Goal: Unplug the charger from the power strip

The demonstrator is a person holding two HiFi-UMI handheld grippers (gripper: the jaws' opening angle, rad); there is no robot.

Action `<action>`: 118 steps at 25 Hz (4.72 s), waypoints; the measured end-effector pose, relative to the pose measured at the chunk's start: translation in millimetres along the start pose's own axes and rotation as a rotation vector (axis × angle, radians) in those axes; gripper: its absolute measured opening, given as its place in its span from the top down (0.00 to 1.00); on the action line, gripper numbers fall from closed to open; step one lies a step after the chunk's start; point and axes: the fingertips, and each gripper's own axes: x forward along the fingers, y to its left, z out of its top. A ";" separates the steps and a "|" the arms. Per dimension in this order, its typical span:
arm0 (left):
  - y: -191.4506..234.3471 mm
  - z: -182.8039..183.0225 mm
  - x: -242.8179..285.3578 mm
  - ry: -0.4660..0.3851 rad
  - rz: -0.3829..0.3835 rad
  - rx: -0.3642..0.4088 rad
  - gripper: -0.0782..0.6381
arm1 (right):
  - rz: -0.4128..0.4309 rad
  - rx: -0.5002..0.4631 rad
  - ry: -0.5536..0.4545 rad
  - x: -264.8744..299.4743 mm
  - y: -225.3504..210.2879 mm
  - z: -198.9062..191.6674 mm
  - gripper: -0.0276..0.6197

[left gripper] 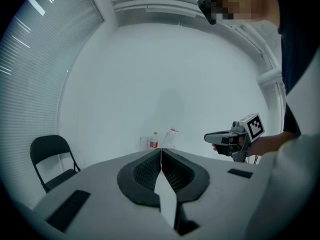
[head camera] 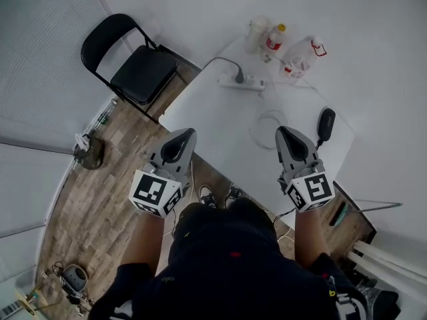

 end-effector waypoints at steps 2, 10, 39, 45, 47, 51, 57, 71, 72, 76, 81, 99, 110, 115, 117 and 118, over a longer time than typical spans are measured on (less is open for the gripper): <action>-1.0 1.0 14.8 0.008 -0.005 0.000 0.86 | 0.000 0.017 0.007 5.2 -13.2 -5.6 0.91; 2.4 6.1 95.4 0.016 0.045 -0.005 0.86 | 0.041 0.048 -0.007 41.9 -69.5 -11.8 0.91; 118.8 -148.6 346.9 0.296 -0.131 -0.030 0.86 | -0.089 0.121 0.334 263.0 -148.6 -194.8 0.63; 120.7 -177.4 366.2 0.333 -0.156 -0.031 0.86 | -0.118 0.160 0.378 278.5 -159.5 -231.5 0.59; 120.9 -183.5 367.9 0.340 -0.163 -0.035 0.86 | -0.120 0.174 0.380 281.9 -159.3 -237.5 0.59; 122.7 -185.8 368.1 0.335 -0.163 -0.039 0.86 | -0.135 0.189 0.364 286.6 -160.2 -241.1 0.59; 123.3 -186.7 369.2 0.345 -0.157 -0.093 0.86 | -0.161 0.189 0.376 286.8 -159.8 -245.5 0.68; 122.8 -176.1 360.2 0.356 -0.107 -0.046 0.86 | -0.204 0.173 0.256 269.6 -162.3 -201.1 0.70; 122.4 -170.2 357.2 0.341 -0.101 -0.045 0.86 | -0.208 0.172 0.242 263.9 -163.2 -193.7 0.70; 115.2 -138.7 337.9 0.289 -0.086 -0.027 0.86 | -0.228 0.192 0.192 233.4 -165.6 -158.4 0.70; 94.8 -77.9 301.8 0.196 -0.087 0.016 0.86 | -0.251 0.190 0.105 188.1 -163.8 -103.5 0.70; 3.3 93.0 128.0 -0.056 -0.023 0.171 0.86 | -0.160 0.086 -0.207 21.8 -130.2 75.4 0.70; -8.8 113.5 109.4 -0.093 -0.032 0.196 0.86 | -0.166 0.065 -0.228 0.0 -122.3 89.0 0.70; -12.1 108.3 112.0 -0.076 -0.054 0.193 0.86 | -0.166 0.059 -0.221 1.1 -121.0 88.2 0.70; -14.9 106.8 114.3 -0.074 -0.058 0.190 0.86 | -0.165 0.057 -0.217 0.3 -122.4 86.4 0.70; -15.8 106.3 115.3 -0.073 -0.059 0.190 0.86 | -0.164 0.055 -0.216 0.3 -122.8 85.5 0.70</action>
